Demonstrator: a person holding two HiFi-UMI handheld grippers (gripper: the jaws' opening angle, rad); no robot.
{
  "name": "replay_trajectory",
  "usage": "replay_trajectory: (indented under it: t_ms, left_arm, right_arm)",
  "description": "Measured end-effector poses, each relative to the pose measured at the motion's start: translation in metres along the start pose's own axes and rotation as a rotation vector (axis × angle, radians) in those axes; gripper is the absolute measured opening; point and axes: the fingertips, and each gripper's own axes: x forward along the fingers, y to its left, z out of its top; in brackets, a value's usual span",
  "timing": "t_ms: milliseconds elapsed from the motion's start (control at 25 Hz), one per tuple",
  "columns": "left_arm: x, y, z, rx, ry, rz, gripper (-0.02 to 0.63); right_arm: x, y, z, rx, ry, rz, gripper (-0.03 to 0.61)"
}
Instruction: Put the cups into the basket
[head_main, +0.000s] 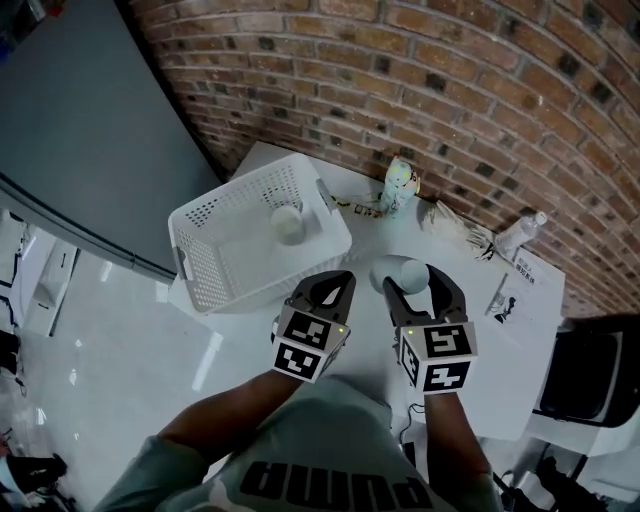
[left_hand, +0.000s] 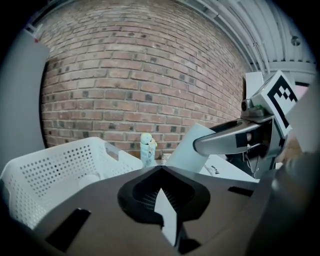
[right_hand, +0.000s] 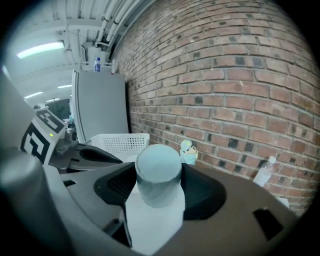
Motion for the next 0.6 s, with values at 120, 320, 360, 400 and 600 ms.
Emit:
replay_trajectory:
  t_ms: [120, 320, 360, 400, 600]
  left_arm:
    - [-0.022, 0.026, 0.006, -0.023, -0.015, 0.062, 0.006]
    - [-0.062, 0.069, 0.013, -0.068, -0.046, 0.153, 0.006]
    - [-0.069, 0.078, 0.013, -0.073, -0.053, 0.173, 0.006]
    - [-0.076, 0.087, 0.014, -0.08, -0.061, 0.195, 0.006]
    - [-0.113, 0.133, 0.014, -0.11, -0.082, 0.304, 0.006]
  right_arm:
    - [0.004, 0.027, 0.026, -0.04, -0.035, 0.066, 0.288]
    - [0.016, 0.08, 0.065, -0.093, -0.076, 0.194, 0.288]
    - [0.019, 0.091, 0.072, -0.108, -0.083, 0.218, 0.288]
    - [0.023, 0.101, 0.078, -0.126, -0.088, 0.242, 0.288]
    - [0.052, 0.153, 0.1, -0.21, -0.085, 0.35, 0.288]
